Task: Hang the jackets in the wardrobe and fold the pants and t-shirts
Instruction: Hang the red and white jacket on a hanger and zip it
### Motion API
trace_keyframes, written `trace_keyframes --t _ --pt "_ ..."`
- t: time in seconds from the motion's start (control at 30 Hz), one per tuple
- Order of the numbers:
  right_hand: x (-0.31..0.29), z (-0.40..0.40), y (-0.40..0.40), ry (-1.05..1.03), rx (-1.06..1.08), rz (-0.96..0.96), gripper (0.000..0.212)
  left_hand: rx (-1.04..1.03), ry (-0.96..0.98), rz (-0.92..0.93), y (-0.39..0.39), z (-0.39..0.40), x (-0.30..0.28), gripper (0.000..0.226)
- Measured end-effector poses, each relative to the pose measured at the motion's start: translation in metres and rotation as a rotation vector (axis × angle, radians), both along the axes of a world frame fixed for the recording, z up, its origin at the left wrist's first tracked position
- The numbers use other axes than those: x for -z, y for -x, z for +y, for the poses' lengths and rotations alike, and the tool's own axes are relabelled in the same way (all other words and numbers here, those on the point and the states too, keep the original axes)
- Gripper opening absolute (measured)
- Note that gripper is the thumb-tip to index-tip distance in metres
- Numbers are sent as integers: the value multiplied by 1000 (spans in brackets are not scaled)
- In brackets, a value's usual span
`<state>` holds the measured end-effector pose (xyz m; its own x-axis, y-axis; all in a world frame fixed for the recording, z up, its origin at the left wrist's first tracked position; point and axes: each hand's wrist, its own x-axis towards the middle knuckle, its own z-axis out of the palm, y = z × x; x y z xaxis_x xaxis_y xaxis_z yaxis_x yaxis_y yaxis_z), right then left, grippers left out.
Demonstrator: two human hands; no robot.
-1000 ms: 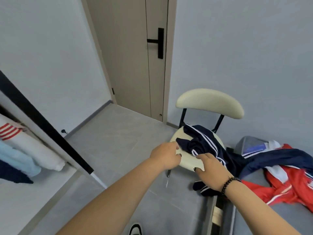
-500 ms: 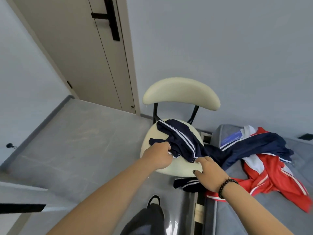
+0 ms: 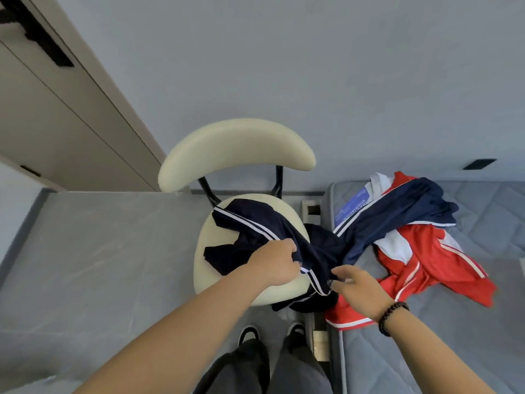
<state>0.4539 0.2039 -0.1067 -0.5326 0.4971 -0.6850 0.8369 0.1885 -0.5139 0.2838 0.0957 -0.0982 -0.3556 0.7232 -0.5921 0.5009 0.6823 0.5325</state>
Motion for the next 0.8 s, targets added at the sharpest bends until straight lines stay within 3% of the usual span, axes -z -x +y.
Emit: trace_keyframes --t 0.17,0.27,0.47,0.57,0.7,0.8 --pt "41 53 -49 26 216 -20 23 117 49 -50 -52 77 25 37" --pt "79 83 -80 91 383 -44 25 148 58 -89 -79 115 46 36" --pt "160 129 -120 346 880 -49 8 174 93 -125 -108 165 96 33" --pt "193 148 -127 390 1073 -13 18 165 127 -143 -116 181 121 31" --pt "221 172 -139 403 1401 33 7 148 189 -154 -122 191 147 31" --pt "239 183 -144 489 1440 107 30 146 207 -138 -121 196 157 28"
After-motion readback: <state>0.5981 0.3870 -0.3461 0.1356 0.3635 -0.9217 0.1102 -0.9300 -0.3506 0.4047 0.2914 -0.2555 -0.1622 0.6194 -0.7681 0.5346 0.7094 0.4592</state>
